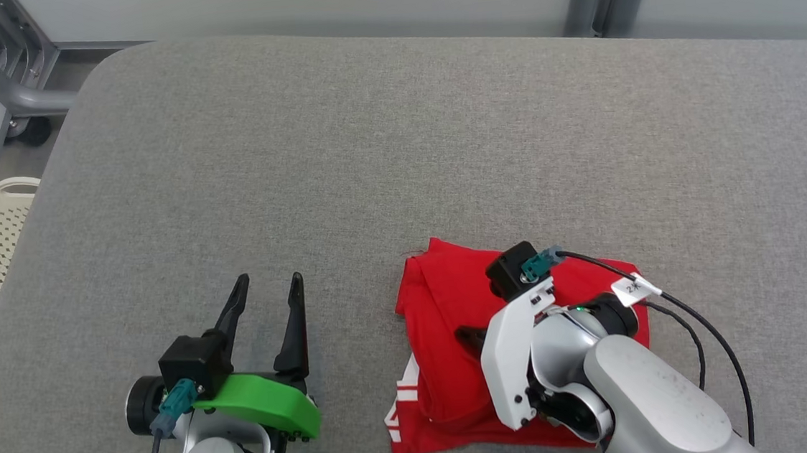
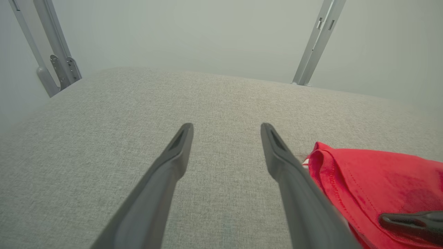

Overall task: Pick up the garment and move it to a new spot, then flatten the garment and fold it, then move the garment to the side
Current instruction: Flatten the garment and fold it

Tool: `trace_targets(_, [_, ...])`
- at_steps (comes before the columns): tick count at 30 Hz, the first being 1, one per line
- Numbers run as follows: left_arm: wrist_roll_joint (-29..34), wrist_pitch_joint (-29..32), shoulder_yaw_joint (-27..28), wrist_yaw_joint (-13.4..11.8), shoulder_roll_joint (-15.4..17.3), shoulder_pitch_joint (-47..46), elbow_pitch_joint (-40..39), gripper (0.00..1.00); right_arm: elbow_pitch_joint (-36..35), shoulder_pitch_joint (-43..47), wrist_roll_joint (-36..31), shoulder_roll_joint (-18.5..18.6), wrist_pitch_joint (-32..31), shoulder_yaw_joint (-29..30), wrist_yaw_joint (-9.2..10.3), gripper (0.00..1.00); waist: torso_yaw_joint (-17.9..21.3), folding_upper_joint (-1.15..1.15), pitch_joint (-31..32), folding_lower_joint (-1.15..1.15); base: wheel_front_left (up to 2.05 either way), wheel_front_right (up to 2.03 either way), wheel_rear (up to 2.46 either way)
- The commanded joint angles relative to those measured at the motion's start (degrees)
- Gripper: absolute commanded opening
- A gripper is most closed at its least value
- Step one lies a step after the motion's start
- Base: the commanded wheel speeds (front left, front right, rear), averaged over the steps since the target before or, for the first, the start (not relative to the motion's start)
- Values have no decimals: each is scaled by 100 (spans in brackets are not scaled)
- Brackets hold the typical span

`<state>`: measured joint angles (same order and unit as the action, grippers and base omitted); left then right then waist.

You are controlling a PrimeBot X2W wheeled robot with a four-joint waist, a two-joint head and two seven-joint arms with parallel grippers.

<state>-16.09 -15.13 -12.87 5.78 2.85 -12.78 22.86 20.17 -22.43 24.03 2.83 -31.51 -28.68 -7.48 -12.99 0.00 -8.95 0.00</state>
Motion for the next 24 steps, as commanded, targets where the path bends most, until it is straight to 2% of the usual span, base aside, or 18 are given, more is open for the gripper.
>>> trace_targets(1, [-27, -1, 1, -31, 11, -106, 5, 100, 74, -122, 31, 12, 61, -41, 0, 0, -33, 0, -13, 0, 0, 0, 0])
trace_targets(6, [-38, -1, -24, -54, 11, -82, 4, 100, 319, -552, 309, 12, 305, -279, 0, 0, -84, 0, 1, 0, 0, 0, 0])
trace_targets(12, [-5, -2, 36, -79, 11, 12, 17, 100, 230, -963, 653, 12, 544, -451, 0, 0, -26, 0, 116, 0, 0, 0, 0])
trace_targets(18, [54, -2, 107, -64, 11, 96, -10, 100, -312, -1010, 850, 12, 499, -374, 0, 0, 118, 0, 243, 0, 0, 0, 0])
trace_targets(24, [118, -1, 193, -59, 11, 172, -70, 100, -1169, -420, 272, 12, 170, 210, 0, 0, 281, 0, 355, 0, 0, 0, 0])
